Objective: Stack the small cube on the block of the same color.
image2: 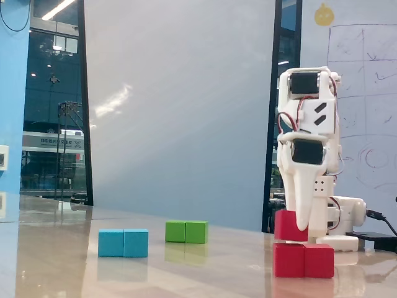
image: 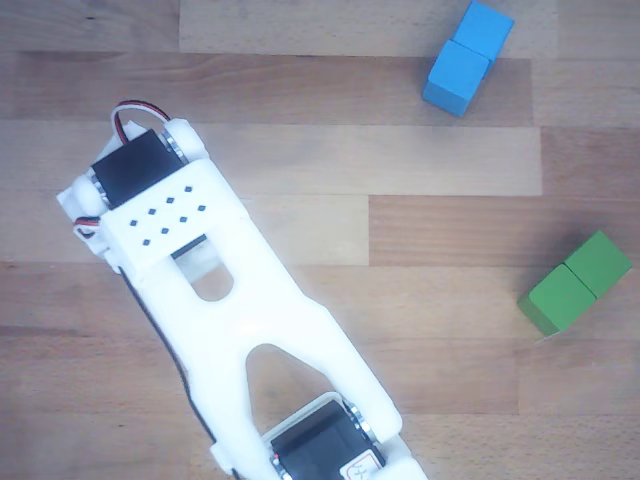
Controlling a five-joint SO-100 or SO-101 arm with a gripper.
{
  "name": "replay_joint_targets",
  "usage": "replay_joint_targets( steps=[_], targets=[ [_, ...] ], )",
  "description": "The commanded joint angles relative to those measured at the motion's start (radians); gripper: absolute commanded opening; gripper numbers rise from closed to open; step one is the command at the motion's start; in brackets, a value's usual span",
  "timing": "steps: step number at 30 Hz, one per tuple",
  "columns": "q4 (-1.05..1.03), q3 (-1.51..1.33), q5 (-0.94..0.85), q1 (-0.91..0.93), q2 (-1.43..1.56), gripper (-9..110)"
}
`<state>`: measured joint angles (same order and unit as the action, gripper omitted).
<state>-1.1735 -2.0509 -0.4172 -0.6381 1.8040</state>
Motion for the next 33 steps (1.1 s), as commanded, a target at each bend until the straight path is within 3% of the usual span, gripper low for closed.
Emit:
replay_joint_targets(
  steps=[1,33],
  targets=[
    [0.020,0.032,-0.005,-0.002,0.012,11],
    [0.002,0.100,-0.005,-0.055,0.020,11]
  ],
)
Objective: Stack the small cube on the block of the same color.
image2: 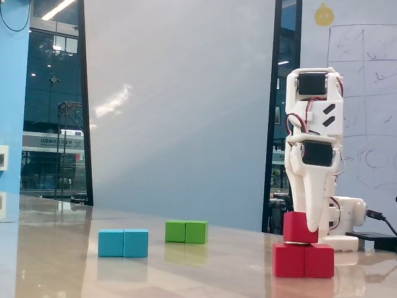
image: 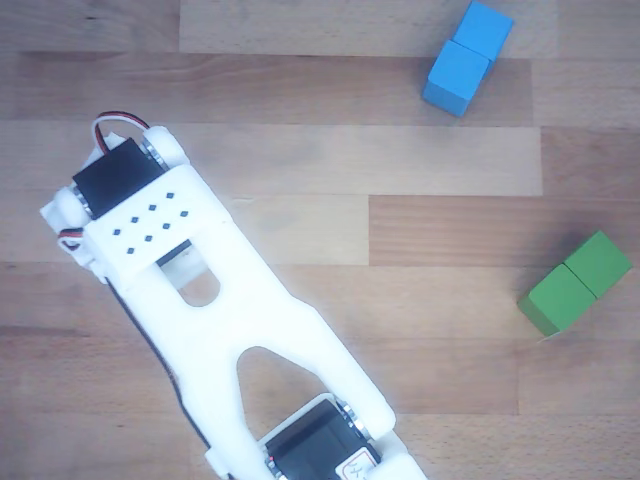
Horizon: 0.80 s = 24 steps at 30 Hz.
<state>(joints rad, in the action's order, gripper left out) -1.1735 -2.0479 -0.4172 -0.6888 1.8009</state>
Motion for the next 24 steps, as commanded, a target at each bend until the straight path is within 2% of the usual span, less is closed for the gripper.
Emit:
replay_joint_targets(
  steps=[1,6,18,24],
  targets=[
    [0.002,0.097,-0.005,-0.005,0.023,11],
    [0.003,0.097,-0.005,-0.005,0.023,12],
    [0.002,0.097,-0.009,-0.005,0.025,35],
    [0.002,0.097,-0.008,-0.003,0.029,38]
  ],
)
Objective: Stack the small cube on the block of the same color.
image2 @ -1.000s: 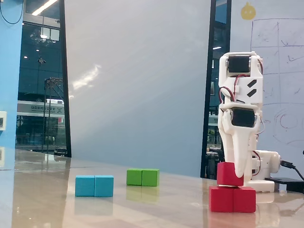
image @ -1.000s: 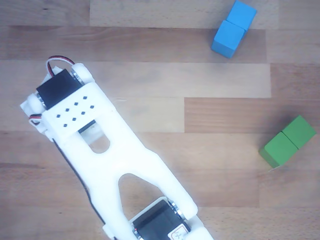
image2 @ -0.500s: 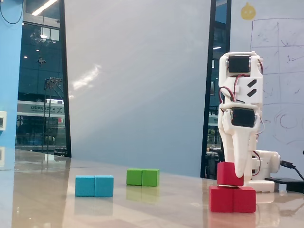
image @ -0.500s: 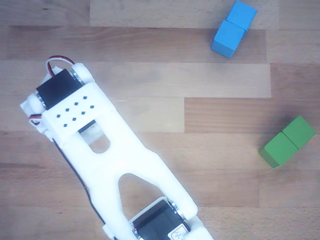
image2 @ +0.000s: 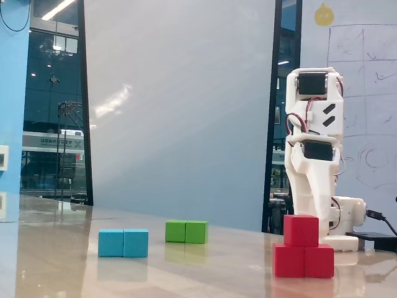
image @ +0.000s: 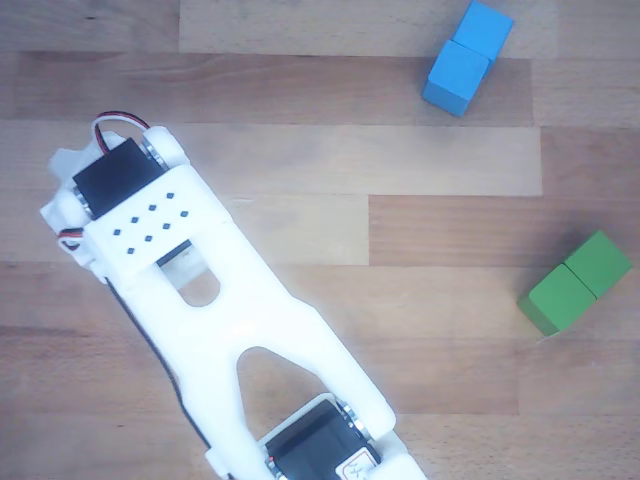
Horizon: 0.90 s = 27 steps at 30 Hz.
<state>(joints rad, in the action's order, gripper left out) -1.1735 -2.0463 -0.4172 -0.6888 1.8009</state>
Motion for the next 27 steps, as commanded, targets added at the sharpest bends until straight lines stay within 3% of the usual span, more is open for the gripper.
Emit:
replay_joint_targets(
  steps=[1,18,27],
  targets=[
    [0.000,0.094,-0.008,-0.003,0.032,38],
    [-0.141,0.106,-0.020,0.135,0.299,38],
    [-0.126,0.074,-0.029,0.494,0.449,38]
  ],
)
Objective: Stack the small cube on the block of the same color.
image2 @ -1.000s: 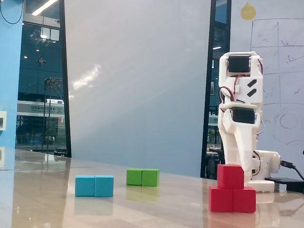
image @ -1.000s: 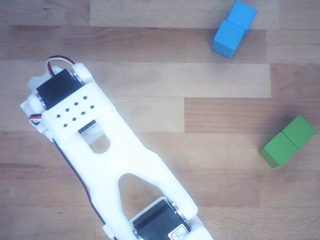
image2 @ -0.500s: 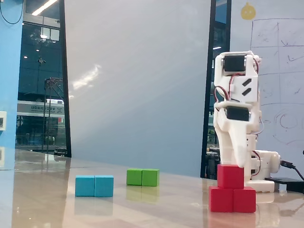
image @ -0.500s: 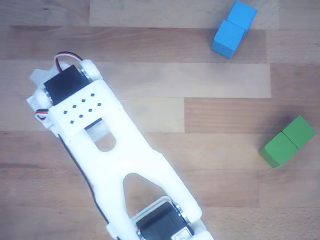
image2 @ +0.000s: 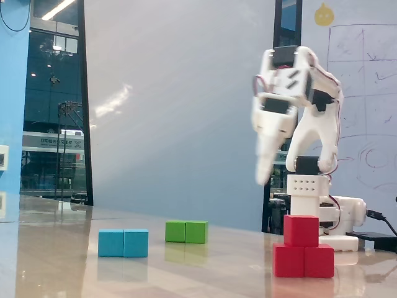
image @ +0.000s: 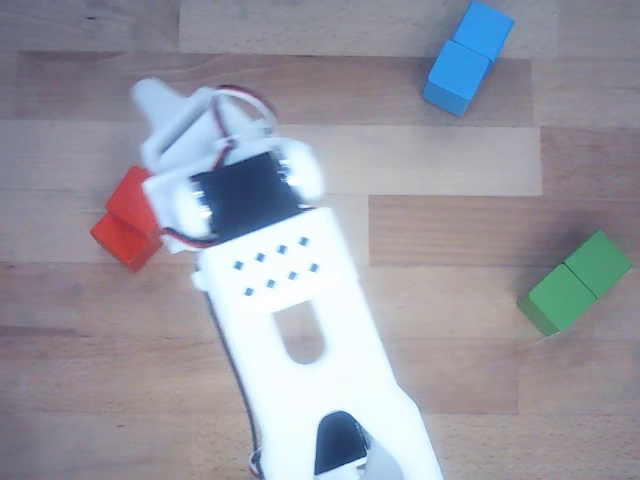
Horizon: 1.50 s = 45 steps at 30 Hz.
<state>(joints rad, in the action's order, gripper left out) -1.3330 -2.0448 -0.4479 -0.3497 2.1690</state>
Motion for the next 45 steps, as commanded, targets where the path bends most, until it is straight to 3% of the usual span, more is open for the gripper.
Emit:
replay_joint_targets(
  steps=[1,7,17,27,34,37,45],
  targets=[
    [0.055,0.057,0.003,0.192,0.092,38],
    [0.230,-0.123,0.035,0.293,0.186,33],
    [0.391,-0.442,0.262,0.322,0.453,-1],
    [0.410,-0.712,0.299,0.334,0.727,6],
    [0.408,-0.876,0.310,0.430,0.943,6],
    [0.397,-0.937,0.310,0.431,1.014,0],
    [0.249,-1.045,0.311,0.428,1.235,0]
  ],
)
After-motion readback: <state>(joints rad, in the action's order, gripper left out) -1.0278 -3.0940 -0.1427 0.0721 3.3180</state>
